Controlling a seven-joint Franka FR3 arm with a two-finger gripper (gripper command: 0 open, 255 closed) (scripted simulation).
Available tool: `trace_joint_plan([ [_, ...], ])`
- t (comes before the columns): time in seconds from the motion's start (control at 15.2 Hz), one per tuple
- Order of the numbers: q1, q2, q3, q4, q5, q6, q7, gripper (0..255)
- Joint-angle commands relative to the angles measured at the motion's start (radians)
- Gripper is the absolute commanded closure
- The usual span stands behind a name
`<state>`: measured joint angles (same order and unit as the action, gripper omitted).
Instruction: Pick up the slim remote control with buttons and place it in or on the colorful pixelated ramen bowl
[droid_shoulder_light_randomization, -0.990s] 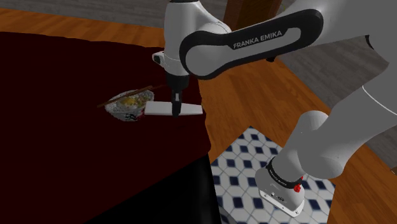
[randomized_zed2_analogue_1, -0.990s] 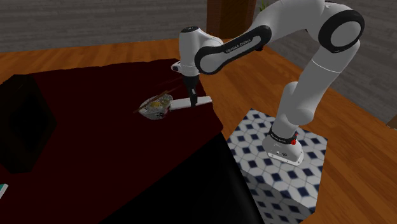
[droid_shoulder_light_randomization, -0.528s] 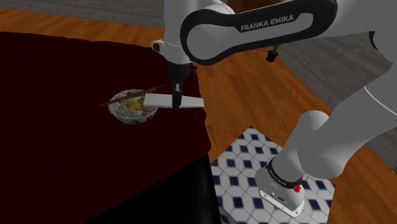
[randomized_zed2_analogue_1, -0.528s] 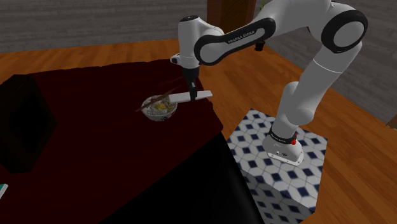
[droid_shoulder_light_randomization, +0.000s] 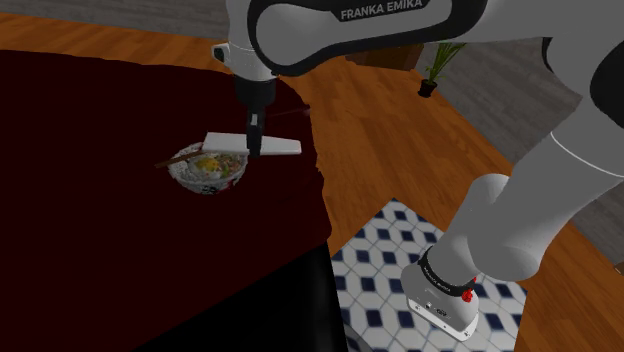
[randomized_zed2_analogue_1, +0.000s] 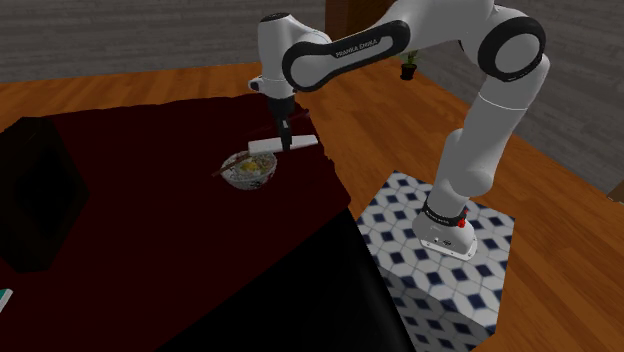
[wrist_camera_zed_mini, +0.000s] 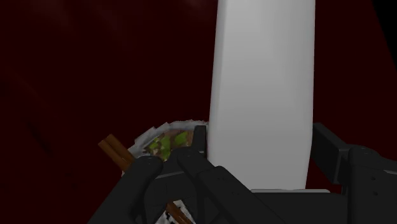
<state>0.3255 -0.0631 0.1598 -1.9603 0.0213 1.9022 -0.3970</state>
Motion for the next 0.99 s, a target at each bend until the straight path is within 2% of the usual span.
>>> trace_joint_plan([
  [0.0,0.000,0.085,0.002,0.094,-0.014,-0.011,0.008,255],
  [0.33,0.012,0.299,0.003,0.374,-0.050,-0.080,0.025,255],
  [0.46,0.022,0.413,0.002,0.538,-0.067,-0.130,0.031,255],
  [0.92,0.021,0.417,0.000,0.450,-0.068,-0.038,0.032,255],
])
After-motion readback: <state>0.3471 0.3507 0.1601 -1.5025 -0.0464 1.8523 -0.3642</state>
